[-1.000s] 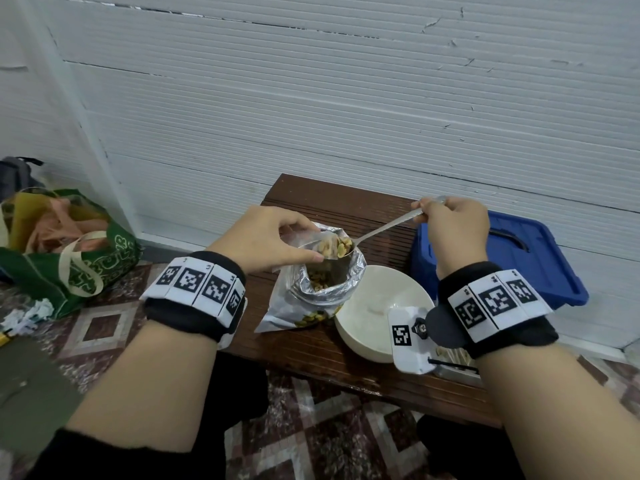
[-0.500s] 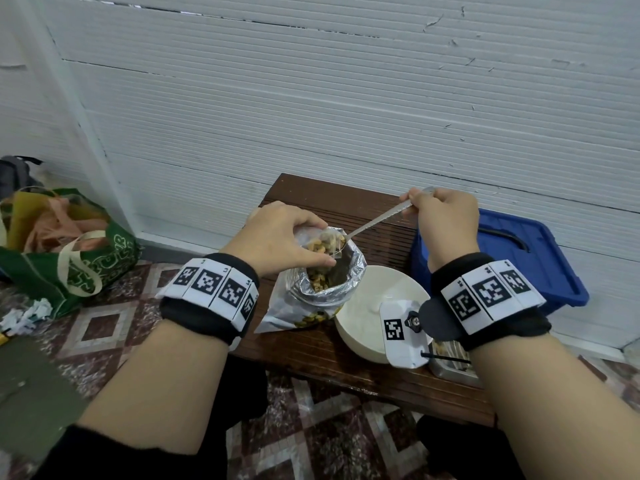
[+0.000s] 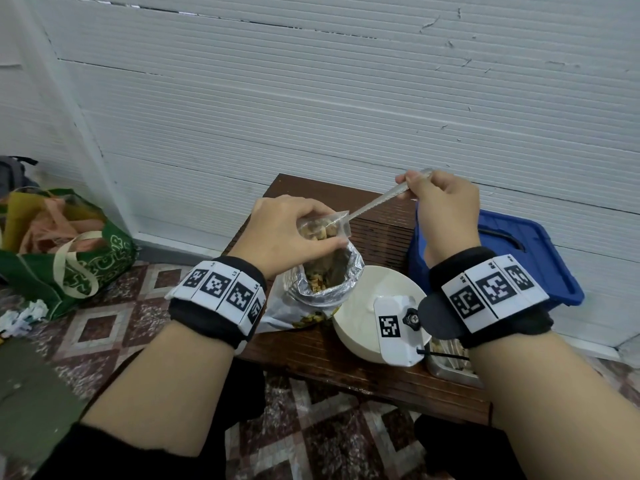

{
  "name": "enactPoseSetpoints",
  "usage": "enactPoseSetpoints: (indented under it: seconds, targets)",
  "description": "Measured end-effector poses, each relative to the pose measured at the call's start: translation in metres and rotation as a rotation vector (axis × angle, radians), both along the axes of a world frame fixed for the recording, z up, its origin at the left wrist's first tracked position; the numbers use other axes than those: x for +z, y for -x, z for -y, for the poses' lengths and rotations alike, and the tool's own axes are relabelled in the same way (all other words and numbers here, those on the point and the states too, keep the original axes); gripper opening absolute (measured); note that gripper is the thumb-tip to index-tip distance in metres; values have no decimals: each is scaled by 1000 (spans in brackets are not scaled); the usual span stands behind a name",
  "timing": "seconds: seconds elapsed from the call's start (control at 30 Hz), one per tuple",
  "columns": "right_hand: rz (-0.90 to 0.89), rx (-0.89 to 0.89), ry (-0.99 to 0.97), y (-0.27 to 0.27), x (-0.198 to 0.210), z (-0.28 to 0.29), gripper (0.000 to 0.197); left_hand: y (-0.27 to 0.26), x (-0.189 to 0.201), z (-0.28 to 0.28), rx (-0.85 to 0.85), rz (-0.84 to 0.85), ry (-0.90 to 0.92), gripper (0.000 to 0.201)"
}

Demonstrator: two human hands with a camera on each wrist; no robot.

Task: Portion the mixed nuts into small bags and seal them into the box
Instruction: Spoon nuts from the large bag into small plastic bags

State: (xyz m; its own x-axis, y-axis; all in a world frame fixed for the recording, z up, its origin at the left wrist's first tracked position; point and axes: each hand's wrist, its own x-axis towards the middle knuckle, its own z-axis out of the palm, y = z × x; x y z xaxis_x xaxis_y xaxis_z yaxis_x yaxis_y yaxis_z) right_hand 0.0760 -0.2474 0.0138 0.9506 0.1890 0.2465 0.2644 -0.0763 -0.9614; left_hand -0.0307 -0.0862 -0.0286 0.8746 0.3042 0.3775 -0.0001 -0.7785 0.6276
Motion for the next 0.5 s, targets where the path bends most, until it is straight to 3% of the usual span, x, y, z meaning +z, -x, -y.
enactPoseSetpoints:
  seconds: [0.17, 0.27, 0.5]
  targets:
    - [174, 244, -59, 11, 5, -2, 18, 3, 5, 6, 2, 108, 159, 25]
    - [281, 288, -138, 14, 9, 2, 13, 6, 6, -2, 36, 115, 196, 20]
    - [333, 18, -277, 5, 13, 18, 18, 12, 2, -16, 68, 33, 214, 24]
